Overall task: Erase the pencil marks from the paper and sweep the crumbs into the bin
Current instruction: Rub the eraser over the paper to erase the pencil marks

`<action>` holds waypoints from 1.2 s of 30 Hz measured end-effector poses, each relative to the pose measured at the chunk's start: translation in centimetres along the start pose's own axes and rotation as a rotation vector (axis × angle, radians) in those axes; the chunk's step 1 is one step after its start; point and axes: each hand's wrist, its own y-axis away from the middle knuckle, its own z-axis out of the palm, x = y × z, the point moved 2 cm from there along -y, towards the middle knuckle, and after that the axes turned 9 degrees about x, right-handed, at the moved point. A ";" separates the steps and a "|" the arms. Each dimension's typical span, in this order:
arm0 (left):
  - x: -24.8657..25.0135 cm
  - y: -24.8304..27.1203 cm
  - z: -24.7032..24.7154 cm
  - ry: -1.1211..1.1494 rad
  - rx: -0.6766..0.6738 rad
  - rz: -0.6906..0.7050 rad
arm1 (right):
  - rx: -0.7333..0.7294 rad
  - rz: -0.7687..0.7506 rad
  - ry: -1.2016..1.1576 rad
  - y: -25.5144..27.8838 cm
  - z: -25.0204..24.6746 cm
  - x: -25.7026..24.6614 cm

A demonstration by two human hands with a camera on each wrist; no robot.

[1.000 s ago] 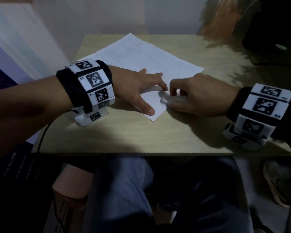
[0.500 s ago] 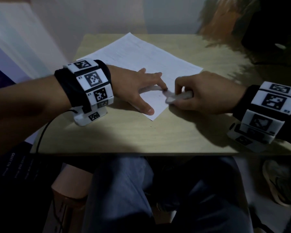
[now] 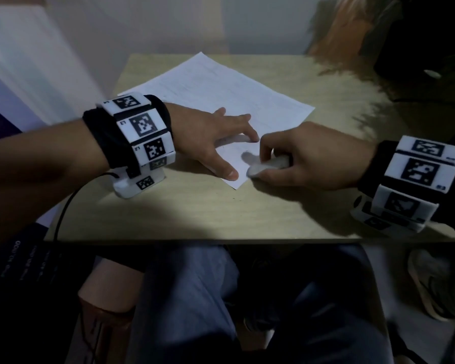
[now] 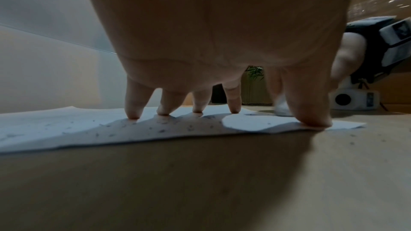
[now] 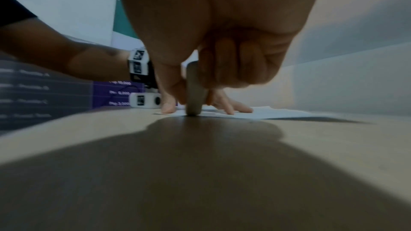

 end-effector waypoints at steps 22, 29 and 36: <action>-0.3 -0.2 0.3 -0.119 -0.053 -0.049 | -0.059 0.045 -0.026 -1.2 -0.1 0.2; -0.3 -0.2 0.3 -0.070 -0.029 -0.031 | 0.037 0.062 0.095 -1.7 0.0 0.9; -0.4 -0.3 0.3 -0.086 -0.032 -0.032 | 0.080 0.154 0.147 -2.3 -1.0 2.3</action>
